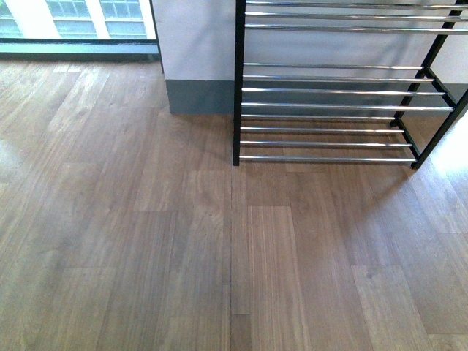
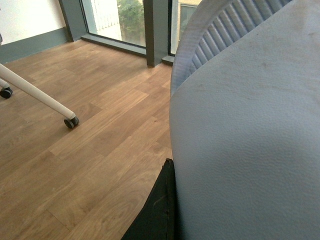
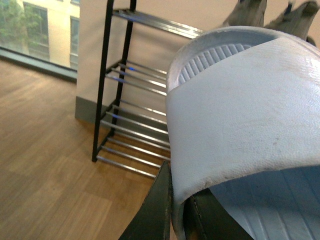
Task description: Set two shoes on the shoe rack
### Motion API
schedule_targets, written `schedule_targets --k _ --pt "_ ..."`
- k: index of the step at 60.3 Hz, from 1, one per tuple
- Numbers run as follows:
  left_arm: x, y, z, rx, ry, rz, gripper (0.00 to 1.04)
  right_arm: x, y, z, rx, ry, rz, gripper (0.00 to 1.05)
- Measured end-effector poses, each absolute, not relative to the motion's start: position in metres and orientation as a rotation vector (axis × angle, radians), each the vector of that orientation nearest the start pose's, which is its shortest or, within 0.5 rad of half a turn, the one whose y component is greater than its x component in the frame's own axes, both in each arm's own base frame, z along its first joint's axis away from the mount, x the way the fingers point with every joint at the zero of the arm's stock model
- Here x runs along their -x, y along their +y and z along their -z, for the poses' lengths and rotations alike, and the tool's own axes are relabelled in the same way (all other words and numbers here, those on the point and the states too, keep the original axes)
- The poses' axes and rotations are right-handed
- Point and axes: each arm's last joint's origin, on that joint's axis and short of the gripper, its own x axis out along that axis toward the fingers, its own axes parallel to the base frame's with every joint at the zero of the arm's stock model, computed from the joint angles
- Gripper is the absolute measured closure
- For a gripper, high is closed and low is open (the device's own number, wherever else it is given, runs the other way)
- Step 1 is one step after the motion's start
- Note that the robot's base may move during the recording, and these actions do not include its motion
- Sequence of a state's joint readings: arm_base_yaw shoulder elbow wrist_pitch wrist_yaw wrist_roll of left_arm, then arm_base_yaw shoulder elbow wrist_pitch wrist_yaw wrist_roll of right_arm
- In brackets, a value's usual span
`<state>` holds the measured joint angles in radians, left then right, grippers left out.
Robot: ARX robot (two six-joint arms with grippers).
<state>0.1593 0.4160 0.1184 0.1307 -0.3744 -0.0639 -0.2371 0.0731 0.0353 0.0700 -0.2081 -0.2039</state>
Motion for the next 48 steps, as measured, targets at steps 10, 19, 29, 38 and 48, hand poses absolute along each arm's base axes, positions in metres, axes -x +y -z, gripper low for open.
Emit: schedule_targets --k 10,19,29,38,48 --pt "-0.1205 0.0301 -0.1799 0.044 0.151 -0.538 1.03 -0.0979 -0.0197 -0.1797 0.157 -0.055 0.075 1.03" --pt "-0.1205 0.0301 -0.18 0.044 0.151 -0.538 1.03 -0.0978 -0.0195 -0.1805 0.144 -0.063 0.076 1.03" --pt "-0.1205 0.0301 -0.18 0.044 0.151 -0.538 1.03 -0.0978 -0.0195 -0.1805 0.141 -0.063 0.076 1.03" --pt "-0.1205 0.0301 -0.18 0.044 0.151 -0.538 1.03 -0.0978 -0.0195 -0.1805 0.141 -0.063 0.076 1.03" --pt "-0.1205 0.0301 -0.18 0.044 0.151 -0.538 1.03 -0.0978 -0.0195 -0.1805 0.141 -0.063 0.076 1.03"
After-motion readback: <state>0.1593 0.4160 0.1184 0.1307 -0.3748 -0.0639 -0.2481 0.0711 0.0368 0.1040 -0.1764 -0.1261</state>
